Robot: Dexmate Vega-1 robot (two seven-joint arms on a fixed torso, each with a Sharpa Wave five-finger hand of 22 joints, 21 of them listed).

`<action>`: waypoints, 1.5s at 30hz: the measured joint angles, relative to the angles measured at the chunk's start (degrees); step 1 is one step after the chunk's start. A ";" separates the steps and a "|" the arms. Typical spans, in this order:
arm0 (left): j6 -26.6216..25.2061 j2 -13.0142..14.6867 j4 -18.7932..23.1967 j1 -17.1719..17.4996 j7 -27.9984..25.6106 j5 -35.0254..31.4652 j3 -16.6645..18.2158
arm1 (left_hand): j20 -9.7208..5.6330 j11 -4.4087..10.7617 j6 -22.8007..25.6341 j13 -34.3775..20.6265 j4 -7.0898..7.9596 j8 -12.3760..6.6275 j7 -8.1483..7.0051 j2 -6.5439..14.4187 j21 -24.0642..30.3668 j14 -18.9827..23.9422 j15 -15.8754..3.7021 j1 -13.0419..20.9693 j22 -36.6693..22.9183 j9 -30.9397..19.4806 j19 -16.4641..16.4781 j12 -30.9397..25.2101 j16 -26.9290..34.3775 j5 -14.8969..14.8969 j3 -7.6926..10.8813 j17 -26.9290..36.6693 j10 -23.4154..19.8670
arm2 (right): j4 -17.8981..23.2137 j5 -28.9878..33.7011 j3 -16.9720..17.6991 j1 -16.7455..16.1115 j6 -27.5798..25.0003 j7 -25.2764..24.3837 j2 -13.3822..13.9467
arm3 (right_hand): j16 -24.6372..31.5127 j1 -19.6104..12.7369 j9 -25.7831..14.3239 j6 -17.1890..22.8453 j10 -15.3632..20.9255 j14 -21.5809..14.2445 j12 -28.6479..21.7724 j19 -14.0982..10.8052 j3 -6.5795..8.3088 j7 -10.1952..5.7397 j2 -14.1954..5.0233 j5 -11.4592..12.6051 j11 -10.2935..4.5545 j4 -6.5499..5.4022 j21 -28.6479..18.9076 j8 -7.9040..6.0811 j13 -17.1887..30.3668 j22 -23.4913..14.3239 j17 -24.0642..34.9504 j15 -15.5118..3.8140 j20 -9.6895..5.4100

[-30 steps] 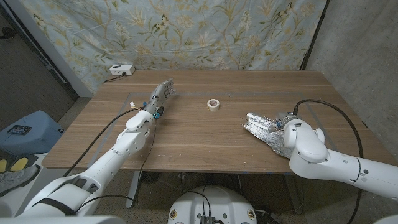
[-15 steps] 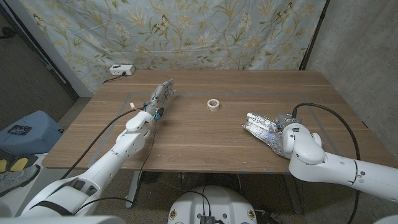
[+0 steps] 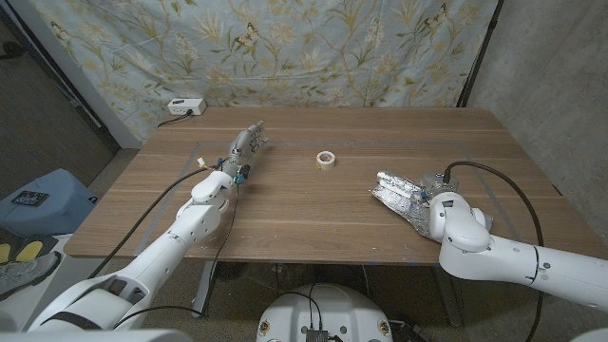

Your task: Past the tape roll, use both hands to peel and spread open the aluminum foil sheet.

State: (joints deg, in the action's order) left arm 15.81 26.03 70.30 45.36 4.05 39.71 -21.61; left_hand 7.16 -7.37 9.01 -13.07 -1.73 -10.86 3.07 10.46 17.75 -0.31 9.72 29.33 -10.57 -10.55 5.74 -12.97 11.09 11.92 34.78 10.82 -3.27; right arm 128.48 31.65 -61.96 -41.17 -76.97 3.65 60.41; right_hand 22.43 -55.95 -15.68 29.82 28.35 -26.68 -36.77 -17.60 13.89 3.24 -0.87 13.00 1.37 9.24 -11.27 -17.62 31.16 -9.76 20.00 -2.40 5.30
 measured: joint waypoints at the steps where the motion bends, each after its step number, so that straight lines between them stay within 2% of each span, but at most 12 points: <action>1: 0.00 -0.01 0.02 0.01 -0.01 0.00 0.00 | 0.03 0.00 0.00 0.00 0.00 0.00 0.00 0.00 0.00 0.00 0.00 0.00 0.00 0.00 0.03 0.00 0.00 0.00 0.00 0.00 0.00 | -0.03 0.00 0.00 -0.03 0.00 0.00 0.00 | 0.71 -0.27 -0.30 0.85 0.49 -1.06 -1.05 -0.54 -0.38 -0.27 0.01 0.00 -0.49 -0.09 0.00 -0.46 0.78 0.00 0.67 -0.18 -0.09; 4: -0.02 -0.05 0.14 0.03 -0.16 0.00 -0.01 | 0.32 0.00 0.00 0.00 0.00 0.00 0.00 0.00 0.00 0.00 0.00 0.00 0.00 0.00 0.32 0.00 0.00 0.00 0.00 0.00 0.00 | -0.60 -0.57 0.21 -0.69 0.37 -2.47 -0.08 | 2.75 -1.14 -1.08 3.29 2.19 -3.77 -3.90 -1.98 -0.80 -1.07 0.29 0.26 -2.19 -0.16 -0.43 -1.86 2.84 0.00 2.50 -0.36 -0.94; 6: -0.05 -0.07 0.20 0.04 -0.31 0.00 -0.04 | 0.32 0.00 0.00 0.00 0.00 0.00 0.00 0.00 0.00 0.00 0.00 0.00 0.00 0.00 0.32 0.00 0.00 0.00 0.00 0.00 0.00 | -0.95 -0.81 0.45 -1.22 0.55 -3.69 -0.11 | 3.90 -1.63 -1.51 4.50 2.36 -5.18 -5.63 -2.90 -1.11 -1.49 0.48 0.36 -2.12 0.15 -0.43 -2.59 4.15 0.00 3.58 -0.52 -1.47; 9: -0.08 -0.09 0.28 0.05 -0.40 -0.01 -0.09 | 0.32 0.00 0.00 0.00 0.00 0.00 0.00 0.00 0.00 0.24 0.24 0.00 0.00 0.00 0.31 0.00 0.00 0.00 0.00 0.00 0.00 | -1.26 -1.10 0.76 -1.82 0.80 -5.03 -0.14 | 5.16 -2.46 -1.96 5.73 2.67 -6.87 -7.42 -4.27 -1.35 -2.32 0.53 0.48 -1.85 -0.09 -0.76 -3.34 5.00 0.00 4.67 -0.70 -1.87; 13: -0.14 -0.12 0.42 0.09 -0.52 -0.09 -0.17 | 0.32 0.00 0.13 0.00 0.00 0.00 0.12 0.00 0.00 0.32 0.32 0.00 0.00 0.00 0.31 -0.44 0.00 0.00 0.00 -0.01 0.00 | -1.59 -1.44 1.15 -2.52 1.21 -6.70 -0.14 | 5.76 -2.74 -2.29 6.80 3.24 -7.26 -8.80 -4.79 -1.58 -2.78 0.54 0.67 -1.82 -0.32 -0.88 -3.80 5.00 0.00 5.49 -0.69 -2.32; 20: -0.34 -0.15 0.74 0.17 -0.73 -0.20 -0.31 | 0.32 0.00 0.62 0.00 0.25 0.00 0.00 0.00 -0.44 0.32 0.32 0.00 0.01 0.01 0.31 -0.44 0.00 0.00 0.25 -0.01 0.00 | -1.67 -1.81 1.67 -3.32 1.94 -8.38 0.15 | 6.37 -3.20 -2.55 7.59 3.25 -8.28 -9.98 -5.22 -1.66 -3.51 0.39 0.67 -1.83 -0.40 -0.88 -4.31 5.01 0.01 5.92 -0.88 -2.75; 29: -0.51 -0.24 0.95 0.17 -0.86 -0.31 -0.45 | 0.62 -0.32 0.62 0.00 0.24 0.00 0.00 0.00 -0.43 0.31 0.31 0.00 0.01 0.01 0.62 -0.44 0.00 0.00 0.24 -0.01 -0.32 | -0.82 -2.48 2.84 -4.14 3.21 -8.69 1.34 | 6.40 -3.44 -2.83 7.96 3.25 -8.73 -10.48 -5.51 -1.66 -3.53 0.31 0.67 -1.84 -0.40 -0.88 -4.45 5.01 0.01 6.45 -1.05 -3.04; 45: -0.52 -0.56 0.82 0.14 -0.82 -0.34 -0.61 | 0.62 -0.31 0.62 0.00 0.47 0.00 0.00 0.00 -0.43 0.62 0.62 0.00 0.01 0.02 0.62 -0.44 0.00 0.00 0.47 -0.02 -0.31 | 2.22 -6.19 8.07 -6.31 6.71 -5.88 4.57 | 6.56 -4.76 -3.41 8.35 3.25 -8.73 -10.49 -5.81 -1.90 -3.91 0.30 0.65 -1.83 -0.64 -0.88 -4.52 5.01 0.01 7.24 -1.05 -3.35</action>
State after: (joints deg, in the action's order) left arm 15.29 25.46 71.12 45.50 3.23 39.37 -22.23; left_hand 7.78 -7.68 9.62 -13.07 -1.26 -10.86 3.07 10.46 17.32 0.32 10.34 29.33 -10.56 -10.53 6.35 -13.41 11.09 11.92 35.25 10.80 -3.59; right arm 130.70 25.45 -53.89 -47.48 -70.26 -2.23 64.98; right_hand 28.99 -60.71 -19.09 38.17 31.61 -35.40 -47.26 -23.42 11.99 -0.68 -0.57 13.65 -0.46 8.60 -12.15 -22.15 36.18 -9.74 27.25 -3.44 1.95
